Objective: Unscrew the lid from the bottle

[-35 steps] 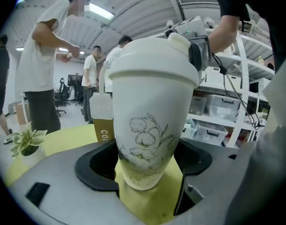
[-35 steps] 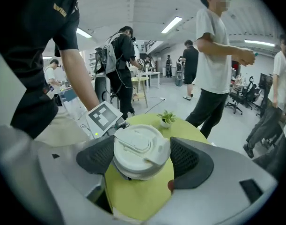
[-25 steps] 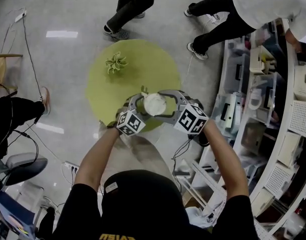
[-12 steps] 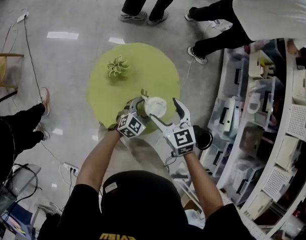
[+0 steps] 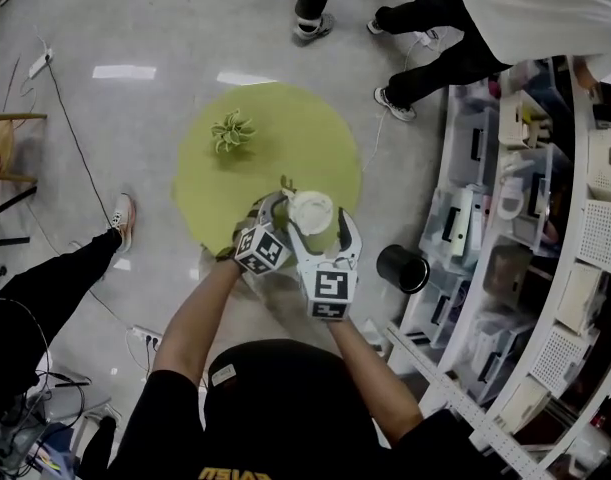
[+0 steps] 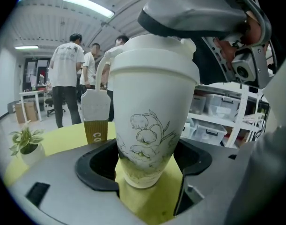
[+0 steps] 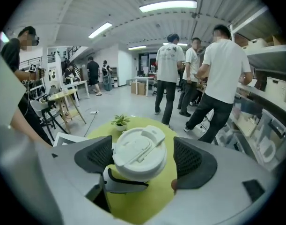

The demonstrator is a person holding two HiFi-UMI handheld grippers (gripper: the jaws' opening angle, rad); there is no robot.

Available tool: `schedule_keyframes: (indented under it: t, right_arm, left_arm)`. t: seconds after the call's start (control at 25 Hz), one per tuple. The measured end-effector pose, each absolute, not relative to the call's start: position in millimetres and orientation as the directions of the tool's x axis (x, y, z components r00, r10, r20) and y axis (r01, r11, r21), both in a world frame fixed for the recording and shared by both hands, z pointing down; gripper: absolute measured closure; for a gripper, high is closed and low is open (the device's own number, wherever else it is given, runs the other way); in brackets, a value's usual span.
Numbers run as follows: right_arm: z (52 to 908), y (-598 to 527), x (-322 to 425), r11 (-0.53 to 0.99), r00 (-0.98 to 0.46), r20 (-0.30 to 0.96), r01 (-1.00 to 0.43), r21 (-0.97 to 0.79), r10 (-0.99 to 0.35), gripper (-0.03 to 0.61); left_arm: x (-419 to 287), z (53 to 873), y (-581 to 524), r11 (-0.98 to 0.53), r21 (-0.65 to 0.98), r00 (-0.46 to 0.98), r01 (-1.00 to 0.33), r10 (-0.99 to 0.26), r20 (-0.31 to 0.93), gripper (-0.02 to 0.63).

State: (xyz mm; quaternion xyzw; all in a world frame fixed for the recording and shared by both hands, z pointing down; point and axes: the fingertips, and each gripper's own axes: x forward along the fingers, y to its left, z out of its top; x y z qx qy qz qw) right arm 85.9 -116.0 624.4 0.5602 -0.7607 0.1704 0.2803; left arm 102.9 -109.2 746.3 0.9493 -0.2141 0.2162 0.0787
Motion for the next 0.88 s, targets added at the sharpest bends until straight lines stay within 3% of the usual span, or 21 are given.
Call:
schedule_keyframes:
  t: [0.16, 0.52, 0.88]
  right_arm:
    - [630.6, -117.4, 83.9, 0.317, -0.231, 0.637, -0.948, 0.023, -0.736, 0.238]
    - [632.5, -115.3, 79.9, 0.482, -0.351, 0.656, -0.876, 0.023, -0.668, 0.241]
    - [633.3, -111.6, 76.1, 0.757, -0.554, 0.673, -0.654, 0.012, -0.489, 0.239]
  left_arm:
    - [103.3, 746.4, -110.7, -0.897, 0.059, 0.817, -0.439, -0.371, 0.442, 0.232]
    - [102.8, 747.2, -110.2, -0.9, 0.064, 0.82, -0.432, -0.362, 0.444, 0.233]
    - [102.6, 747.7, -110.4, -0.902, 0.062, 0.822, -0.427, -0.358, 0.443, 0.235]
